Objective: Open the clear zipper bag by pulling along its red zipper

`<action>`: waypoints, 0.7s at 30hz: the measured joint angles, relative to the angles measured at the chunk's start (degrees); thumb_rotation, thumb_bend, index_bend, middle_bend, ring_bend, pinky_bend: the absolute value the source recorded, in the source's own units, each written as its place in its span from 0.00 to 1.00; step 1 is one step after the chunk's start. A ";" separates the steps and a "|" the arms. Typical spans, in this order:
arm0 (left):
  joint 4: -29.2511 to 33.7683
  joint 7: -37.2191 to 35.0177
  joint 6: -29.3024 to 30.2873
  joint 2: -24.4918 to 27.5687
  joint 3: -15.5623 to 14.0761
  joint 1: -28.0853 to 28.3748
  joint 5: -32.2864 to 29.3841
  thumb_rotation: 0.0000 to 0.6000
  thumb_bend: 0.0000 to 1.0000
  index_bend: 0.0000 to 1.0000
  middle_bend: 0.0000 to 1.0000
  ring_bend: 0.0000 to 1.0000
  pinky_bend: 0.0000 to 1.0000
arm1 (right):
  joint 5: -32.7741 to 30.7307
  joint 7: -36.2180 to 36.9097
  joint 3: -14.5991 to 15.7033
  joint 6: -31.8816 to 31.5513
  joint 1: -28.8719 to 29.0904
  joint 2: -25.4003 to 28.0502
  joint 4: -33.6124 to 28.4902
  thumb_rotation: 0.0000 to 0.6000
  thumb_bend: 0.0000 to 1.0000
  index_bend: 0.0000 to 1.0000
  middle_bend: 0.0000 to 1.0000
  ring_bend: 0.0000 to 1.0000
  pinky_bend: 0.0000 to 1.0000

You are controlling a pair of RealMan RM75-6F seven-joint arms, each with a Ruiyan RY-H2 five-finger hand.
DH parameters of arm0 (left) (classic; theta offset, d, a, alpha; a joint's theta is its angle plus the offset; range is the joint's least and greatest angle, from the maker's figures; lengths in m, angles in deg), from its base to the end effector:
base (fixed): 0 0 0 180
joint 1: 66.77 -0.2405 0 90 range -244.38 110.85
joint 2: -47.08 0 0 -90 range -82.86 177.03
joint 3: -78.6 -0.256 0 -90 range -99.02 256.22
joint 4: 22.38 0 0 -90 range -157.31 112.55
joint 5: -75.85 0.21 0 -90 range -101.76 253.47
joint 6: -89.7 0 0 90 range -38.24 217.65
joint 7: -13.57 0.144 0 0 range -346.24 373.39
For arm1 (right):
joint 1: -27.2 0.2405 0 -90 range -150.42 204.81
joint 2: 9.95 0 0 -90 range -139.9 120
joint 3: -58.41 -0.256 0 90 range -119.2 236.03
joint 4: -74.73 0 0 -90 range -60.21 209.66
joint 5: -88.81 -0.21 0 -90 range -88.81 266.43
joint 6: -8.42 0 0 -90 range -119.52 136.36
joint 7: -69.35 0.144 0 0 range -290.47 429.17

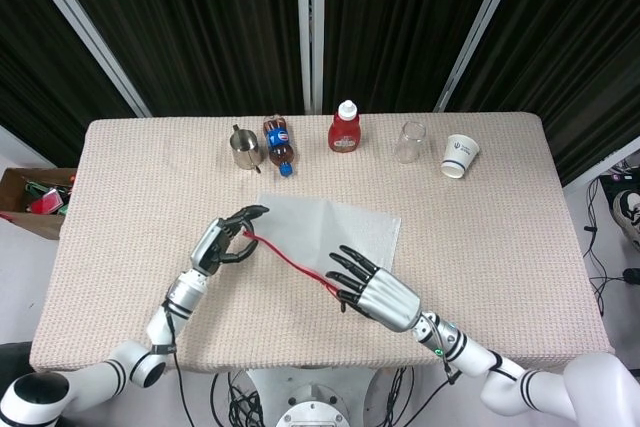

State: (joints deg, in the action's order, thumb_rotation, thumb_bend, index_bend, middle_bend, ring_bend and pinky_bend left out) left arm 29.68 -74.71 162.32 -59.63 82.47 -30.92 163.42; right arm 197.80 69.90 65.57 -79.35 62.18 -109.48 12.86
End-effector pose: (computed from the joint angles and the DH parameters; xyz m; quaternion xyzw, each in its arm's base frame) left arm -0.1917 0.3238 -0.0575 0.3234 0.7044 0.6316 0.0168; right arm -0.1625 -0.2462 -0.0363 0.7789 -0.1448 0.5509 0.2624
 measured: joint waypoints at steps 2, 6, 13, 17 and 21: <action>-0.55 0.84 -0.09 0.15 0.18 -0.47 -0.40 1.00 0.48 0.66 0.24 0.11 0.14 | -0.41 -0.33 0.59 -0.83 -1.72 1.19 -0.31 1.00 0.62 0.85 0.24 0.00 0.00; -1.46 2.79 -0.22 0.40 0.40 -1.36 -1.05 1.00 0.48 0.66 0.24 0.11 0.14 | -1.81 -0.48 1.27 -2.45 -5.01 3.32 -0.43 1.00 0.62 0.85 0.24 0.00 0.00; -2.51 6.85 0.02 1.10 0.41 -3.62 -1.81 1.00 0.48 0.66 0.24 0.11 0.14 | -5.57 1.61 1.48 -3.66 -9.91 7.10 0.52 1.00 0.62 0.86 0.24 0.00 0.00; -2.50 7.57 0.35 1.37 0.32 -4.65 -1.93 1.00 0.48 0.66 0.24 0.11 0.14 | -6.64 2.33 1.06 -3.82 -11.45 8.18 0.96 1.00 0.62 0.85 0.24 0.00 0.00; -2.54 8.44 0.64 1.52 0.02 -5.20 -1.55 1.00 0.49 0.66 0.24 0.11 0.14 | -6.79 2.93 0.48 -3.68 -12.04 8.50 1.16 1.00 0.59 0.84 0.24 0.00 0.00</action>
State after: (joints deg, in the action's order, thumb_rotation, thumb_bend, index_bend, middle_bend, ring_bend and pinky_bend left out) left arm 27.14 -66.27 162.96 -58.11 82.49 -36.12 161.87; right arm 191.00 72.83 66.05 -83.03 50.14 -100.98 14.02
